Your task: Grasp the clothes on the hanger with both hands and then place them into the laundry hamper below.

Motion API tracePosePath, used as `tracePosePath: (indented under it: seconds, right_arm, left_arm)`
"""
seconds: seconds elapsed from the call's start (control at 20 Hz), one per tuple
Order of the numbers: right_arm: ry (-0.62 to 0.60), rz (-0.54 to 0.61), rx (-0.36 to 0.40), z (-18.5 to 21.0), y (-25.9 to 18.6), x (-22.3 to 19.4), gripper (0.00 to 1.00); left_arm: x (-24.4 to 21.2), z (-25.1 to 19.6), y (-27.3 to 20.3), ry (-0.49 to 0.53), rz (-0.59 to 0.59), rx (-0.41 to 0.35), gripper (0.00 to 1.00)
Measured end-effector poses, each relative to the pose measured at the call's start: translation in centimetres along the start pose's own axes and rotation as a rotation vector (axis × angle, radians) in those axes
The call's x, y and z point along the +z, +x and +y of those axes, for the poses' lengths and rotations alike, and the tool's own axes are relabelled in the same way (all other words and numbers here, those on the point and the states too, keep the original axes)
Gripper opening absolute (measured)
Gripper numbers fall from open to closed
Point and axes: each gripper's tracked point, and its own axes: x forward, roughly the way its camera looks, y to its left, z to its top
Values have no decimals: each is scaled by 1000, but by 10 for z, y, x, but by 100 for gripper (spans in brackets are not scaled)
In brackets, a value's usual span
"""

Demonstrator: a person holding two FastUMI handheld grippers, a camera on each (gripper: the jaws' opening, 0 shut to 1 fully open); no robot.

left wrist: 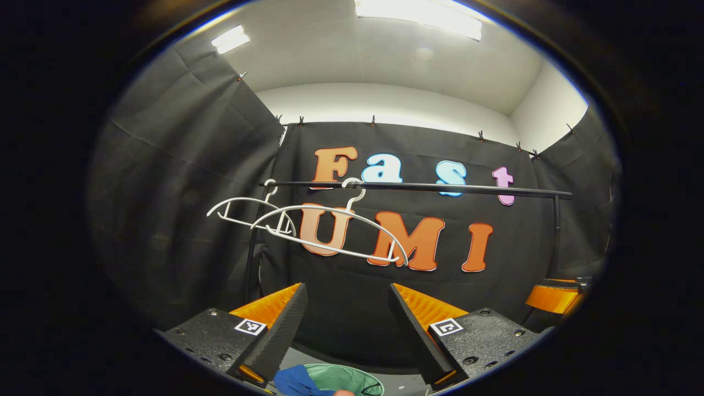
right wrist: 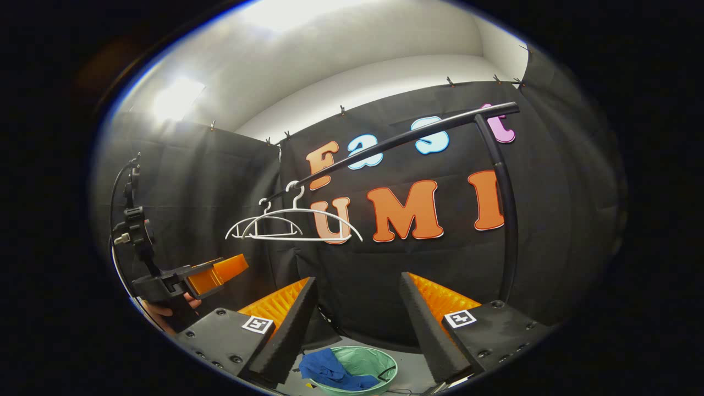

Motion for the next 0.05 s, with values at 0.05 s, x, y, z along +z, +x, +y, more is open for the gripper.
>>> tracePosePath:
  seconds: [0.05]
  right_arm:
    - [1, 1, 4, 3, 0, 0, 98]
  left_arm:
    - [0, 1, -1, 2, 2, 3, 93]
